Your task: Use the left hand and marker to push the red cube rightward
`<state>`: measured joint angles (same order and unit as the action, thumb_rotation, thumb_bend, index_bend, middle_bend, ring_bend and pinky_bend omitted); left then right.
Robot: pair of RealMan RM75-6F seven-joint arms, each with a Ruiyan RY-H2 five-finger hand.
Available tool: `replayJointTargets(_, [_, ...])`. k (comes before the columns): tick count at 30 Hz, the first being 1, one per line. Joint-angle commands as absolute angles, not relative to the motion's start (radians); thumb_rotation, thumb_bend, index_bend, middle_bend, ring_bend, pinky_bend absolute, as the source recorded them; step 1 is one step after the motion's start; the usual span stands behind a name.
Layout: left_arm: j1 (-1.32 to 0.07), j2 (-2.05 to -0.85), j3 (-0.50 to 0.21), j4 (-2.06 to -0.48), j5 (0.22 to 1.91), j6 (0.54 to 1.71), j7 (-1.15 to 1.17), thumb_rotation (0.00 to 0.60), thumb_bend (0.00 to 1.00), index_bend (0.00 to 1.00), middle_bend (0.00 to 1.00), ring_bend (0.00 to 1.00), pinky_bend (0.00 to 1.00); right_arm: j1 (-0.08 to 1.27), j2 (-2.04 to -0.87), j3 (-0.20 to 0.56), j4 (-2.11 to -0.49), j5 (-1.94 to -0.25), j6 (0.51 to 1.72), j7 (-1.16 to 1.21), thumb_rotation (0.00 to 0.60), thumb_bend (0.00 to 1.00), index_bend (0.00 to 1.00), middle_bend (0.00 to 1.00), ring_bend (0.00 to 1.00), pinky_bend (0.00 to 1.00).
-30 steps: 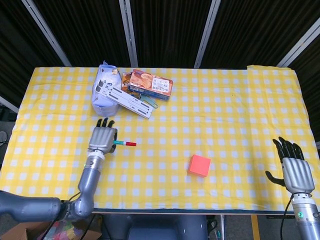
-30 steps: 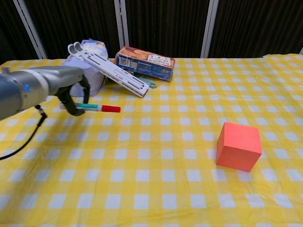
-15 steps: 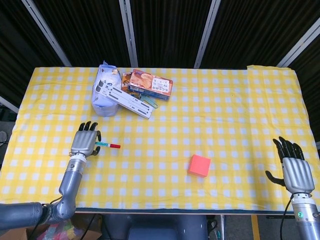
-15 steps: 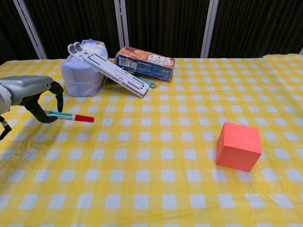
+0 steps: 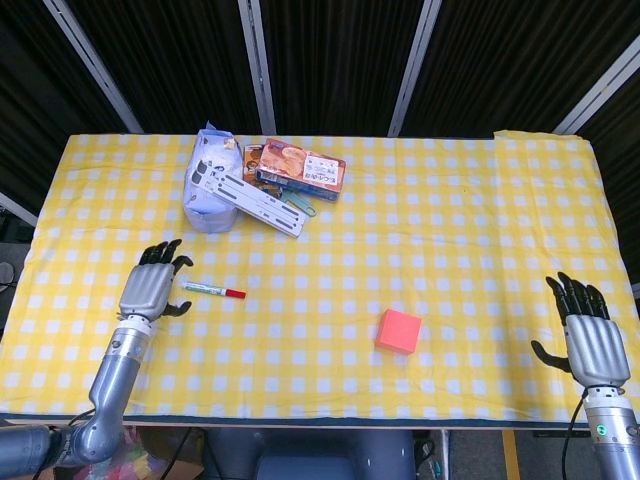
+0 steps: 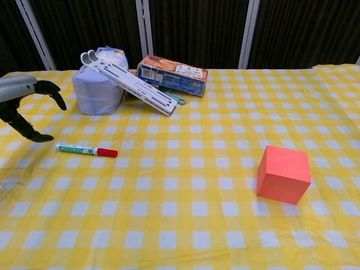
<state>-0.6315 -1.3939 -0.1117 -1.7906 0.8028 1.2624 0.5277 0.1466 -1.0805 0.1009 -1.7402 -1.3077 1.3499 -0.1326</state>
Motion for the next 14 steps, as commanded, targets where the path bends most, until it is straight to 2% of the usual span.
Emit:
replayJointTargets(1, [-0.529,-1.306,-0.035,-1.820,0.945,1.348,0.434,0.600,0.23,0.10,0.01,0.00,0.00,0.146,-1.086,0.102,-1.737,-1.312,1.356,-0.137,0.600,0.30,0.00,0.00,0.00,0.00])
replayJointTargets(4, [-0.456,-1.249,0.031,-1.795,1.049,1.405,0.376,0.600,0.17,0.00,0.00,0.00,0.00,0.145,-1.094,0.104,-1.728,-1.325,1.373,-0.145,0.600,0.30,0.00,0.00,0.00,0.00])
replayJointTargets(9, [-0.353,-1.189,0.106,-1.758,1.196,1.496,0.281,0.600,0.13,0.00,0.00,0.00,0.00,0.142,-1.111,0.106,-1.709,-1.353,1.401,-0.150,0.600,0.30,0.00,0.00,0.00,0.00])
replayJointTargets(14, [-0.284,-1.181,0.130,-1.697,1.291,1.582,0.230,0.600,0.13,0.00,0.00,0.00,0.00,0.144,-1.119,0.104,-1.701,-1.365,1.407,-0.159,0.600,0.30,0.00,0.00,0.00,0.00])
